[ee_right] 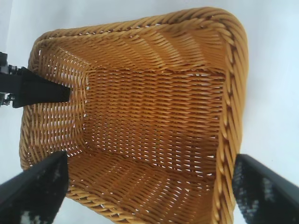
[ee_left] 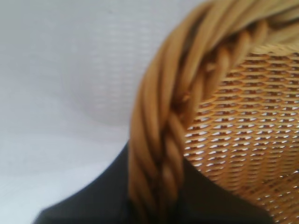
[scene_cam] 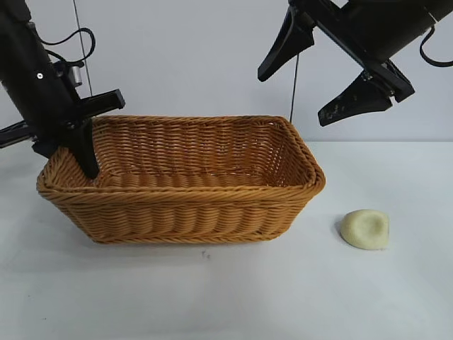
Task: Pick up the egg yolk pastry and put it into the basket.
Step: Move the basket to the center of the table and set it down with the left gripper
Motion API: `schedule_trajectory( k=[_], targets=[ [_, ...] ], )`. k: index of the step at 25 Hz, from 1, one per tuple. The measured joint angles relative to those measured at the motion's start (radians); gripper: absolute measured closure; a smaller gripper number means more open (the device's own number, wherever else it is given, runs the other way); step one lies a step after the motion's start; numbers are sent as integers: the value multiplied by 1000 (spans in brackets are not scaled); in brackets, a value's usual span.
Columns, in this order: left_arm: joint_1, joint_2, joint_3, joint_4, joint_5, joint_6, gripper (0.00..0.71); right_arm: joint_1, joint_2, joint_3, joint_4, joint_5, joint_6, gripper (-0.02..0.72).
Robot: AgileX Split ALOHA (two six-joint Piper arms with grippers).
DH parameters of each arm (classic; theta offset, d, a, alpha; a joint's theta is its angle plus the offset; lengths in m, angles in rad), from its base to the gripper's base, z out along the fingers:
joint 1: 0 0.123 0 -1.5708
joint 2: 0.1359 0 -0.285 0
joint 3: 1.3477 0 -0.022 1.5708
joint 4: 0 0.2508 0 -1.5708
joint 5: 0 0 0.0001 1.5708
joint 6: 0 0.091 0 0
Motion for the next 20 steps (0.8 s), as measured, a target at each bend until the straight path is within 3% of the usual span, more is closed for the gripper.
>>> schedule_trajectory(
  k=[5,17,19,20],
  targets=[
    [-30,59,-1,-15,-8,3,617,0,0,0,0,0,0,26],
    [-28,128,-3,-19,-35,59,610,0,0,0,0,1,0,26],
    [-28,134,-3,-24,-35,59,534,0,0,0,0,1,0,26],
    [-28,140,-3,-25,-35,59,458,0,0,0,0,1,0,26]
  ],
)
